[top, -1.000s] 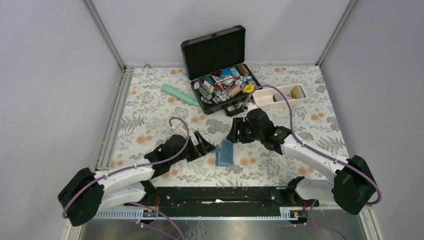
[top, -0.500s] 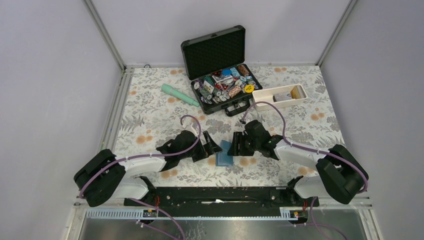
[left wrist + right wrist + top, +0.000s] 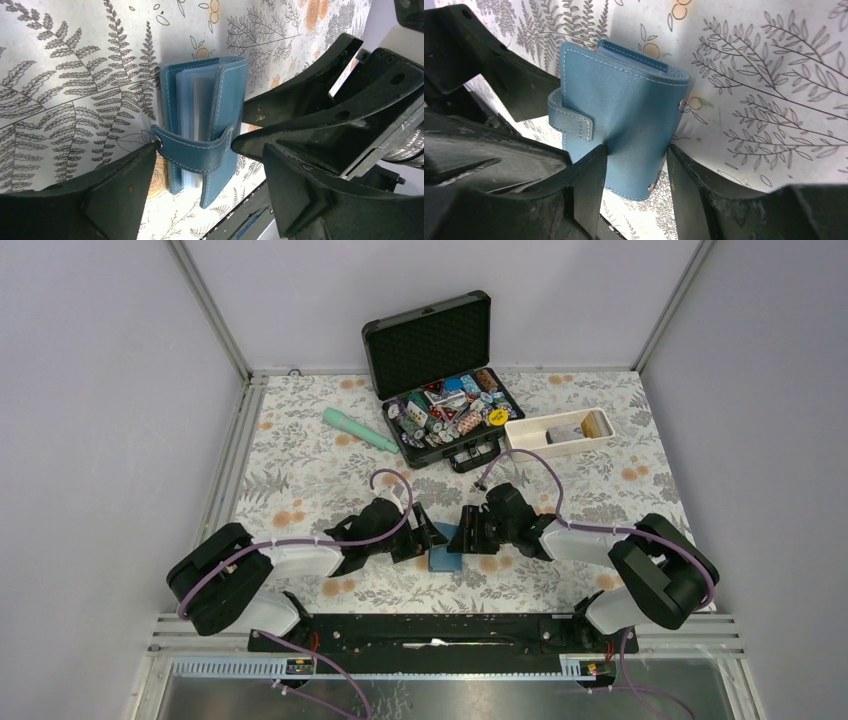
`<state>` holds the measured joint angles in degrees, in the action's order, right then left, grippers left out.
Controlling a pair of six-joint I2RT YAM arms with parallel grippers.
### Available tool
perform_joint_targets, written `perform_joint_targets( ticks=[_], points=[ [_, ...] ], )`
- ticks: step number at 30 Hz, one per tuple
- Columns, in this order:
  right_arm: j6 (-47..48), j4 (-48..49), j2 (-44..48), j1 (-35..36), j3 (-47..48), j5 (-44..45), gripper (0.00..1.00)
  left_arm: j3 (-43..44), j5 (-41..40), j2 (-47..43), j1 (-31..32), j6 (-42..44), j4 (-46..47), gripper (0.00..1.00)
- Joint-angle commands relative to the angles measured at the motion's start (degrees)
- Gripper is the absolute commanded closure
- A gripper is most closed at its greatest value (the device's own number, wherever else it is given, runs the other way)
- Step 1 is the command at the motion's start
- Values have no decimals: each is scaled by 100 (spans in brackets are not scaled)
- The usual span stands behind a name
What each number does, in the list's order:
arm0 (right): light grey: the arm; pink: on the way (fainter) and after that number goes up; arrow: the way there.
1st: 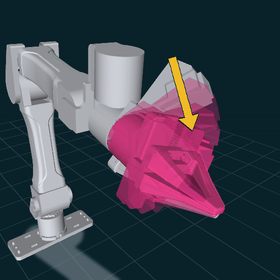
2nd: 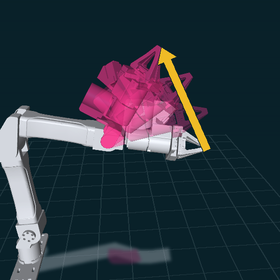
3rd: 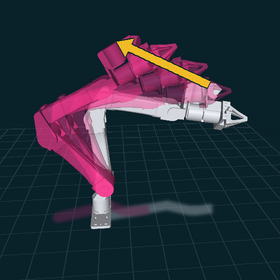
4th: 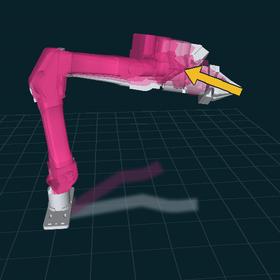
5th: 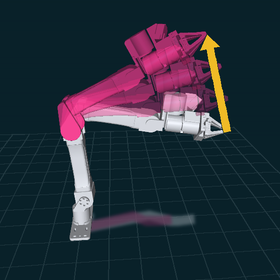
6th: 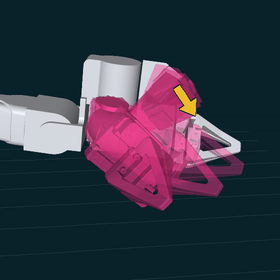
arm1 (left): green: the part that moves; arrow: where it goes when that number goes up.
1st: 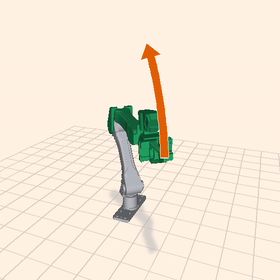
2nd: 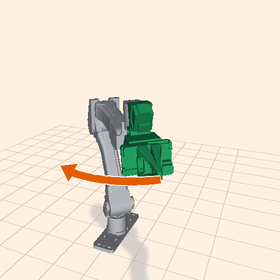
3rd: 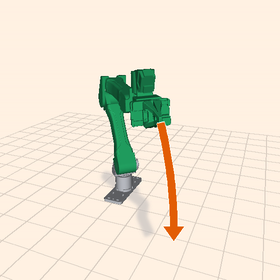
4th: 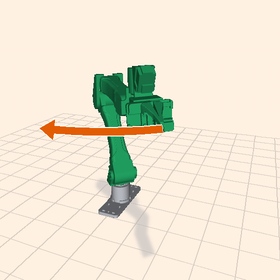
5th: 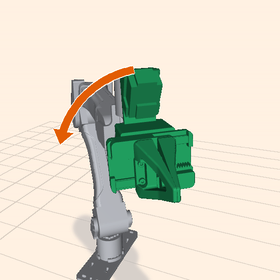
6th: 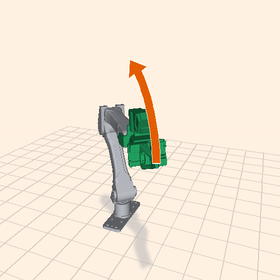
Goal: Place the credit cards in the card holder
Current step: Close the card holder at the center of the board.
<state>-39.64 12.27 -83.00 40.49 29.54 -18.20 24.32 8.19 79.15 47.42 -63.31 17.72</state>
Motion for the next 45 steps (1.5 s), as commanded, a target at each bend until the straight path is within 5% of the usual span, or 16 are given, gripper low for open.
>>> perform_joint_targets(
  ticks=[1,12,22,29,37,45],
  points=[
    [-132,359,-233,-2,-155,-156,46,199,-36,273,69,117,2,22],
    [-443,1012,-565,-3,-364,-380,46,100,-316,314,162,224,-536,60],
    [-505,1082,-556,1,-414,-384,43,-523,-103,240,162,103,698,100],
    [-442,744,11,-68,-415,-275,35,-839,-328,-836,160,236,1048,100],
    [-326,715,1586,-358,-272,-986,23,-639,-1014,-2844,93,851,-81,100],
    [-241,1159,1896,-350,284,-2222,28,-127,-1202,-3766,-24,994,-685,100]
  ],
)
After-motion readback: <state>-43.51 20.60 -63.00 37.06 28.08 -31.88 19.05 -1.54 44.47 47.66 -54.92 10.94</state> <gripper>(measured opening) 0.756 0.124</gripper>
